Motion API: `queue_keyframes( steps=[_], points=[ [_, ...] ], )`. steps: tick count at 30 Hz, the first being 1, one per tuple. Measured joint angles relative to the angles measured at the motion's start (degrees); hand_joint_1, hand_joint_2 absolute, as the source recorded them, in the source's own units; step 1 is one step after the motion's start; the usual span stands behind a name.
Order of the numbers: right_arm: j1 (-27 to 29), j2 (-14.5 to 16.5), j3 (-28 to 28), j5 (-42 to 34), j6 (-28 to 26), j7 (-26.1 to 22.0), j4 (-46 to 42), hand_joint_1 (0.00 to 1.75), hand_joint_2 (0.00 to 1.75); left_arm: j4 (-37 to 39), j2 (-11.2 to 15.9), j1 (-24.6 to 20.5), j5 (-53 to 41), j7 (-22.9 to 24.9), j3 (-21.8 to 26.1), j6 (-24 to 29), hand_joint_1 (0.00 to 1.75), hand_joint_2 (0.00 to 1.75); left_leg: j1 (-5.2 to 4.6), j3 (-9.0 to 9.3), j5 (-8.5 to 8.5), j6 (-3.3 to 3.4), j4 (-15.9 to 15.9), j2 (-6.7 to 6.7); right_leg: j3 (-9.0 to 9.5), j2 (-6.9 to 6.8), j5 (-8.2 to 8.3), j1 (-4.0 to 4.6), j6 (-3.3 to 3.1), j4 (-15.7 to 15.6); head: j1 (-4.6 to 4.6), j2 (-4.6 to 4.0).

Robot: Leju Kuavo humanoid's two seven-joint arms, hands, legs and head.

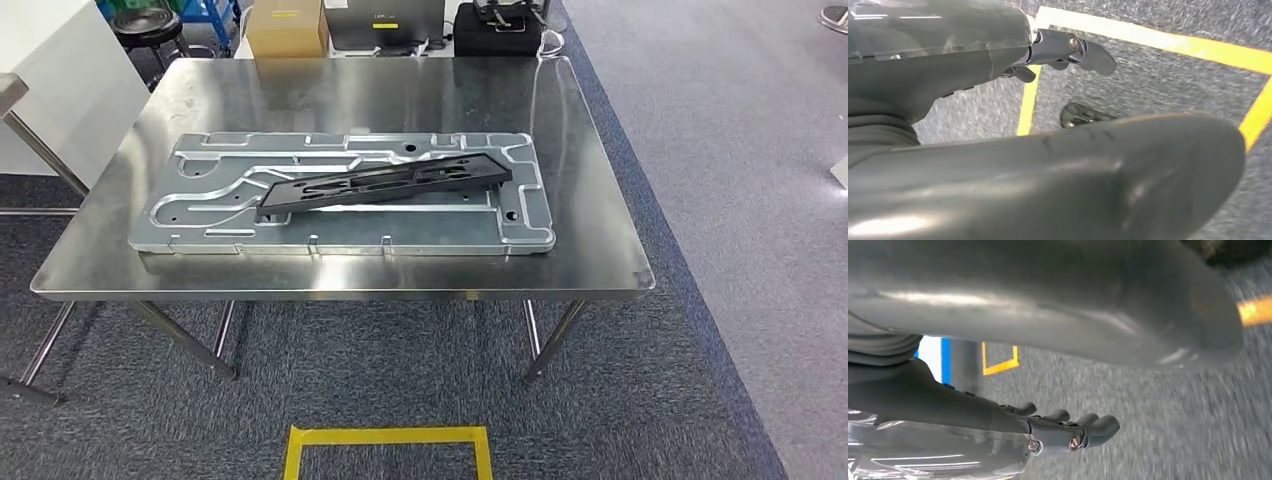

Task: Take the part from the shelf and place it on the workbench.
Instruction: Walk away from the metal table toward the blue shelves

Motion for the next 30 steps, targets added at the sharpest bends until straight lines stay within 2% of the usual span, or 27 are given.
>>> queue_keyframes(
  steps=[1, 2, 3, 4, 5, 6, 7, 8, 9, 10, 11, 13, 14, 15, 16, 17, 18, 19, 21, 22, 23, 24, 25, 26, 27, 29, 30],
  points=[
    [-0.05, 0.18, 0.01, 0.20, 0.36, 0.37, 0.50, 0.00, 0.00, 0.01, -0.08, 0.05, -0.27, 0.37, -0.27, 0.20, 0.00, 0.00, 0.11, -0.14, 0.21, -0.38, 0.05, -0.03, -0.49, -0.16, 0.46, 0.00, -0.58, 0.05, 0.01, 0.00],
    [-0.11, 0.30, 0.01, 0.31, 0.66, 0.56, 0.92, 0.00, 0.00, 0.01, -0.14, 0.11, -0.44, 0.65, -0.50, 0.33, 0.00, 0.00, 0.21, -0.49, -0.48, -0.68, 0.52, -0.10, -1.03, -0.31, 1.02, 0.01, -1.22, 0.09, 0.01, 0.00],
    [-0.17, 0.40, 0.01, 0.34, 0.97, 0.65, 1.25, 0.00, 0.00, 0.02, -0.19, 0.19, -0.54, 0.84, -0.63, 0.43, 0.00, 0.00, 0.31, -1.07, -2.30, -0.89, 1.88, -0.16, -1.70, -0.46, 1.69, 0.00, -1.83, 0.03, 0.01, 0.00],
    [-0.24, 0.46, 0.01, 0.34, 1.34, 0.58, 1.50, 0.00, 0.00, 0.03, -0.26, 0.23, -0.61, 1.02, -0.71, 0.50, 0.00, 0.00, 0.41, -1.89, -5.19, -1.01, 4.43, -0.23, -2.52, -0.59, 2.43, 0.02, -2.29, -0.02, 0.01, 0.00],
    [-0.27, 0.50, 0.01, 0.30, 1.77, 0.38, 1.70, 0.00, 0.00, 0.04, -0.34, 0.22, -0.68, 1.17, -0.81, 0.54, 0.00, 0.00, 0.43, -2.79, -8.48, -1.08, 7.92, -0.26, -3.43, -0.63, 3.13, 0.18, -2.57, 0.01, 0.00, 0.00],
    [-0.27, 0.51, 0.01, 0.25, 2.24, 0.08, 1.86, 0.00, 0.00, 0.04, -0.44, 0.19, -0.74, 1.29, -0.91, 0.57, 0.00, 0.00, 0.45, -3.51, -11.04, -1.14, 11.75, -0.27, -4.39, -0.66, 3.87, 0.36, -2.72, 0.08, -0.01, 0.00],
    [-0.27, 0.51, 0.01, 0.20, 2.67, -0.26, 2.00, 0.00, 0.00, 0.04, -0.51, 0.15, -0.79, 1.37, -1.00, 0.60, 0.00, 0.00, 0.44, -3.78, -12.23, -1.17, 14.98, -0.28, -5.40, -0.68, 4.61, 0.56, -2.77, 0.18, 0.00, 0.00],
    [-0.28, 0.52, 0.01, 0.15, 2.99, -0.52, 2.14, 0.00, 0.00, 0.04, -0.54, 0.10, -0.83, 1.39, -1.08, 0.63, 0.00, 0.00, 0.43, -3.33, -11.88, -1.10, 16.75, -0.28, -6.42, -0.70, 5.31, 0.75, -2.78, 0.34, 0.00, 0.00],
    [-0.29, 0.52, 0.01, 0.12, 3.23, -0.68, 2.26, 0.00, 0.00, 0.04, -0.56, 0.06, -0.83, 1.39, -1.17, 0.63, 0.00, 0.00, 0.40, -1.97, -10.38, -0.91, 16.61, -0.29, -7.46, -0.71, 5.98, 0.92, -2.75, 0.55, 0.00, 0.00],
    [-0.31, 0.52, 0.01, 0.12, 3.40, -0.75, 2.36, 0.00, 0.00, 0.04, -0.57, 0.01, -0.84, 1.39, -1.32, 0.64, 0.00, 0.00, 0.31, 0.37, -8.65, -0.58, 14.46, -0.30, -8.47, -0.71, 6.61, 1.06, -2.68, 0.81, 0.00, 0.00],
    [-0.37, 0.55, 0.01, 0.12, 3.52, -0.80, 2.47, 0.00, 0.00, 0.04, -0.57, -0.08, -0.85, 1.38, -1.48, 0.65, 0.00, 0.00, 0.16, 3.44, -7.61, -0.15, 10.91, -0.32, -9.31, -0.71, 7.18, 1.16, -2.60, 1.10, 0.00, 0.00],
    [-0.41, 0.67, 0.01, 0.14, 3.73, -0.98, 2.67, 0.00, 0.00, 0.04, -0.58, -0.41, -0.89, 1.32, -1.78, 0.63, 0.00, 0.00, -0.28, 9.85, -8.49, 0.71, 1.87, -0.31, -10.43, -0.76, 8.29, 1.35, -2.17, 1.59, 0.01, 0.00],
    [-0.44, 0.73, 0.01, 0.14, 3.83, -1.08, 2.75, 0.00, 0.00, 0.04, -0.61, -0.55, -0.92, 1.18, -1.86, 0.60, 0.00, 0.00, -0.48, 11.62, -9.35, 1.08, -1.06, -0.31, -10.67, -0.83, 8.87, 1.34, -1.87, 1.66, 0.01, 0.00],
    [-0.42, 0.76, 0.01, 0.15, 3.95, -1.18, 2.83, 0.00, 0.00, 0.04, -0.63, -0.64, -0.94, 1.00, -1.91, 0.58, 0.00, 0.00, -0.66, 12.39, -9.76, 1.41, -2.77, -0.30, -10.82, -0.91, 9.50, 1.31, -1.51, 1.58, 0.01, 0.00],
    [-0.40, 0.75, 0.01, 0.14, 4.04, -1.26, 2.87, 0.00, 0.00, 0.05, -0.69, -0.63, -0.97, 0.75, -1.93, 0.58, 0.00, 0.00, -0.59, 12.06, -9.33, 1.81, -3.02, -0.23, -10.95, -0.95, 10.06, 1.19, -1.17, 1.47, 0.00, 0.00],
    [-0.42, 0.74, 0.01, 0.13, 4.12, -1.38, 2.92, 0.00, 0.00, 0.05, -0.74, -0.63, -1.02, 0.46, -1.95, 0.58, 0.00, 0.00, -0.54, 11.57, -8.63, 2.24, -3.13, -0.07, -11.17, -0.84, 9.75, 1.05, -0.83, 1.64, 0.00, 0.00],
    [-0.41, 0.75, 0.01, 0.11, 4.20, -1.55, 2.97, 0.00, 0.00, 0.05, -0.76, -0.64, -1.08, 0.19, -1.98, 0.59, 0.00, 0.00, -0.45, 10.96, -7.85, 2.73, -3.24, 0.08, -11.53, -0.70, 8.30, 0.94, -0.52, 2.48, 0.00, 0.00],
    [-0.40, 0.77, 0.01, 0.10, 4.33, -1.78, 3.04, 0.00, 0.00, 0.05, -0.78, -0.66, -1.17, -0.07, -1.99, 0.59, 0.00, 0.00, -0.35, 10.14, -6.98, 3.10, -3.36, 0.22, -12.11, -0.55, 5.60, 0.81, -0.21, 4.47, 0.00, 0.00],
    [-0.47, 0.83, 0.01, 0.13, 4.61, -2.30, 3.23, 0.00, 0.00, 0.04, -0.68, -0.73, -1.33, -0.54, -2.02, 0.60, 0.00, 0.00, -0.48, 8.11, -5.42, 3.43, -3.21, 0.32, -13.49, -0.41, -0.83, 0.49, 0.33, 11.29, 0.00, 0.00],
    [-0.52, 0.84, 0.02, 0.21, 4.74, -2.46, 3.31, 0.00, 0.00, 0.04, -0.63, -0.75, -1.38, -0.77, -2.01, 0.60, 0.00, 0.00, -0.51, 6.96, -4.64, 3.36, -3.03, 0.37, -13.90, -0.40, -2.54, 0.34, 0.59, 14.89, 0.00, 0.00],
    [-0.61, 0.84, 0.02, 0.29, 4.82, -2.55, 3.36, 0.00, 0.00, 0.04, -0.60, -0.77, -1.39, -0.97, -2.01, 0.59, 0.00, 0.00, -0.51, 5.76, -3.91, 3.24, -2.74, 0.41, -13.73, -0.40, -2.52, 0.21, 0.80, 17.32, 0.00, 0.00],
    [-0.68, 0.83, 0.03, 0.36, 4.94, -2.60, 3.39, 0.00, 0.00, 0.04, -0.57, -0.80, -1.41, -1.13, -2.02, 0.58, 0.00, 0.00, -0.47, 4.52, -3.26, 3.07, -2.34, 0.46, -12.79, -0.40, -1.19, 0.08, 0.96, 18.07, 0.00, 0.00],
    [-0.74, 0.82, 0.03, 0.39, 5.11, -2.69, 3.39, 0.00, 0.00, 0.04, -0.57, -0.83, -1.44, -1.24, -2.02, 0.56, 0.00, 0.00, -0.41, 3.31, -2.69, 2.87, -1.84, 0.47, -10.93, -0.40, 0.66, -0.06, 1.06, 16.88, 0.00, 0.00],
    [-0.83, 0.81, 0.03, 0.39, 5.36, -2.85, 3.39, 0.00, 0.00, 0.04, -0.57, -0.86, -1.49, -1.31, -2.02, 0.53, 0.00, 0.00, -0.36, 2.17, -2.18, 2.64, -1.27, 0.47, -8.06, -0.40, 2.01, -0.18, 1.06, 13.77, 0.00, 0.00],
    [-0.92, 0.81, 0.03, 0.36, 5.60, -3.03, 3.39, 0.00, 0.00, 0.04, -0.57, -0.90, -1.54, -1.36, -2.03, 0.50, 0.00, 0.00, -0.35, 1.26, -1.77, 2.41, -0.75, 0.46, -4.94, -0.39, 2.21, -0.27, 0.97, 9.87, 0.00, 0.00],
    [-1.18, 0.80, 0.03, 0.28, 5.99, -3.35, 3.40, 0.00, 0.00, 0.04, -0.55, -0.97, -1.63, -1.51, -2.04, 0.40, 0.00, 0.00, -0.47, 0.12, -1.14, 1.90, 0.11, 0.39, 0.21, -0.35, 0.39, -0.16, 0.60, 2.29, 0.00, 0.00],
    [-1.30, 0.81, 0.04, 0.22, 6.14, -3.46, 3.41, 0.00, 0.00, 0.04, -0.53, -1.00, -1.66, -1.62, -2.04, 0.34, 0.00, 0.00, -0.52, -0.13, -0.80, 1.61, 0.27, 0.40, 1.18, -0.34, -0.45, -0.01, 0.33, 0.40, 0.00, 0.00]
  ],
)
